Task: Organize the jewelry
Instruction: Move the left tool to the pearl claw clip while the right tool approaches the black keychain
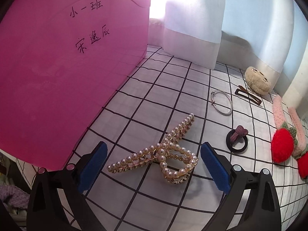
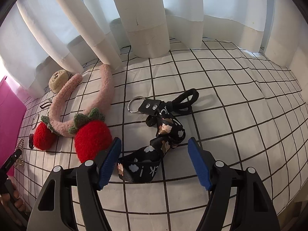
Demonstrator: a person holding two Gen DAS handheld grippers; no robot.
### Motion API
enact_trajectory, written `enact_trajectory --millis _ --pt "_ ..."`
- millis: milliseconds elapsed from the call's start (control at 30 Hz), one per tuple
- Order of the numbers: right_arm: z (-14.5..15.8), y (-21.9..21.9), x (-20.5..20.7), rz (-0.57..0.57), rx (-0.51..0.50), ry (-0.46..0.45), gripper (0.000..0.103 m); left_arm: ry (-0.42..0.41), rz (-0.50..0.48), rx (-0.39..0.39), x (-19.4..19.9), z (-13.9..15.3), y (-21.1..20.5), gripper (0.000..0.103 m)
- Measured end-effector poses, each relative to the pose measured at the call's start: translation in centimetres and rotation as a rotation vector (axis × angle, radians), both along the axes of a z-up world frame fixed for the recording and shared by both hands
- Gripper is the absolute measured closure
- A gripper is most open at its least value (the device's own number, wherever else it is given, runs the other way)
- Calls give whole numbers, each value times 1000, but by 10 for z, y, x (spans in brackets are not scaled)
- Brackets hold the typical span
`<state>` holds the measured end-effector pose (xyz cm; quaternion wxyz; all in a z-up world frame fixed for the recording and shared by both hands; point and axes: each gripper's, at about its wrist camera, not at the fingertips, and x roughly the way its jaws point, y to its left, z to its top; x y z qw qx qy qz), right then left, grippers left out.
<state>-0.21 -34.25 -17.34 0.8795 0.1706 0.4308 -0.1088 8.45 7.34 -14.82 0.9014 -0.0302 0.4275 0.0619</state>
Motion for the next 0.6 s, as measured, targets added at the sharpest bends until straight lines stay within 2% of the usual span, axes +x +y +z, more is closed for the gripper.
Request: enact_trajectory --millis 300,500,600 --pt "-10 -5 14 -42 -67 48 34 12 -22 -8 10 -8 0 7" --pt "-13 -1 20 -39 -141 54 34 41 -34 0 16 -13 -5 7" --pt "-14 0 18 -41 -147 44 34 50 -28 17 18 -14 -7 6"
